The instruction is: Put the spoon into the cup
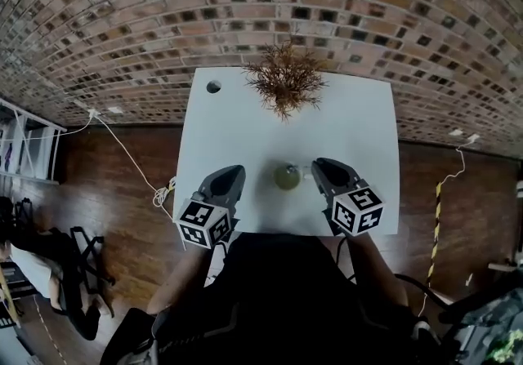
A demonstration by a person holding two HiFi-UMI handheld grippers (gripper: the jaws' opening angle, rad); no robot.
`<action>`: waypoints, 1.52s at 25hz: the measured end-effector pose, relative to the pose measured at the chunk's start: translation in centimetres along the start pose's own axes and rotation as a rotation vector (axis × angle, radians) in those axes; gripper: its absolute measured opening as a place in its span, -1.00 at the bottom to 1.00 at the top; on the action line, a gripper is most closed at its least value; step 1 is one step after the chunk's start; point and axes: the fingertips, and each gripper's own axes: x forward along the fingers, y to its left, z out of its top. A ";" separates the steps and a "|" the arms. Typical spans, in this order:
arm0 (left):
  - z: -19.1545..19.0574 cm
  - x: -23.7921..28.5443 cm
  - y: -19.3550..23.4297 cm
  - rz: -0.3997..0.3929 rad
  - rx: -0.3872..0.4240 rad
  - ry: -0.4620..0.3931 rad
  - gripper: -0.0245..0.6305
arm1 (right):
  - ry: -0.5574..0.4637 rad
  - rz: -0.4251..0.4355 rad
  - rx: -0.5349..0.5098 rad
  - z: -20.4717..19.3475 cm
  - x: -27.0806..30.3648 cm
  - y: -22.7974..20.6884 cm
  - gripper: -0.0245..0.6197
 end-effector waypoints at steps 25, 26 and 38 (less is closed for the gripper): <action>-6.9 2.8 1.4 0.008 -0.026 0.137 -0.94 | 0.156 -0.064 0.101 -7.9 5.2 -1.5 -0.75; -7.1 2.9 1.4 0.010 -0.019 0.141 -0.94 | 0.155 -0.068 0.103 -8.0 5.3 -1.5 -0.75; -7.6 2.1 1.8 0.028 -0.015 0.149 -0.94 | 0.196 -0.088 0.063 -9.5 5.9 -1.6 -0.72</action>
